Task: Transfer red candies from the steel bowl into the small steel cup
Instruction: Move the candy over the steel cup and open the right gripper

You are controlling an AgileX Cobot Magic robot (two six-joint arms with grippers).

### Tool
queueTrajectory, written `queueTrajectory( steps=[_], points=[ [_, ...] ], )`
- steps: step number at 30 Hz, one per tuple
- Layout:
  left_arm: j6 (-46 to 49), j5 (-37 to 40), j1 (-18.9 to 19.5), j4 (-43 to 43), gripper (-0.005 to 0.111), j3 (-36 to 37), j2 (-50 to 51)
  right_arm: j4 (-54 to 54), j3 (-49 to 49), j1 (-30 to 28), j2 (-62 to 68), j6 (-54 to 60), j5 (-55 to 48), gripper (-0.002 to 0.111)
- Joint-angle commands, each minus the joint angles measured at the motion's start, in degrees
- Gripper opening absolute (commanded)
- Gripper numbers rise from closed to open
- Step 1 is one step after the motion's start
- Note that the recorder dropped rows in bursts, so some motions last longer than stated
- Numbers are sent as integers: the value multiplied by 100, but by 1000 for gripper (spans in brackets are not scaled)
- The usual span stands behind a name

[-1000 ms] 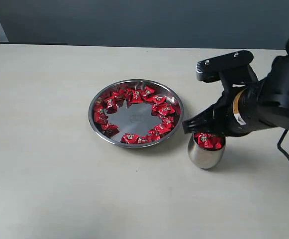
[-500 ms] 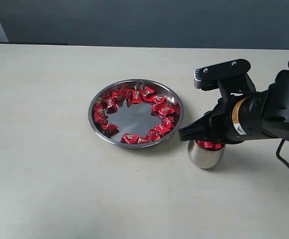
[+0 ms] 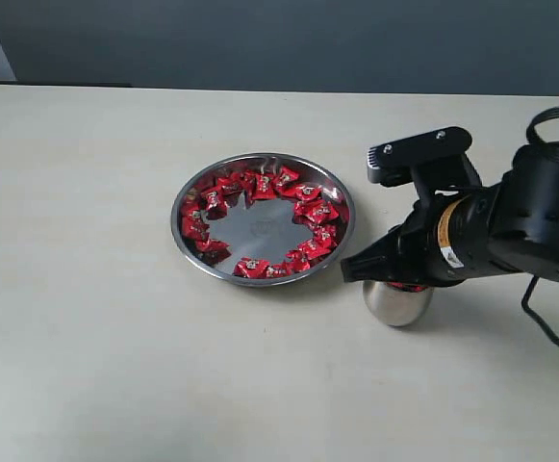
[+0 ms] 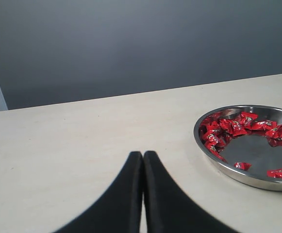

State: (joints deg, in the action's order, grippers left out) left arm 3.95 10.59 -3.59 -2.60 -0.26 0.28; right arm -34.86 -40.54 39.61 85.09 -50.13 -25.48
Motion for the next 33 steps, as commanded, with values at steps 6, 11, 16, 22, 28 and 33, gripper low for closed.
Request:
queueTrajectory(
  steps=[6, 11, 16, 22, 28, 33],
  points=[
    [-5, -26, 3, -7, 2, 26, -28, -67, 22, -26, 115, 1, 122, -1],
    [-5, -26, 3, -7, 2, 26, -28, -68, 22, -26, 115, 1, 93, -1],
    [-5, -26, 3, -7, 2, 26, -28, -101, 22, -26, 115, 14, -90, 18],
    [-5, -26, 3, -7, 2, 26, -28, -101, 22, -26, 65, 24, -101, 22],
    [-5, -26, 3, -7, 2, 26, -28, -101, 22, -26, -305, 49, -395, 31],
    [-5, -26, 3, -7, 2, 26, -28, -117, 22, -26, -389, 103, -473, 34]
  ],
)
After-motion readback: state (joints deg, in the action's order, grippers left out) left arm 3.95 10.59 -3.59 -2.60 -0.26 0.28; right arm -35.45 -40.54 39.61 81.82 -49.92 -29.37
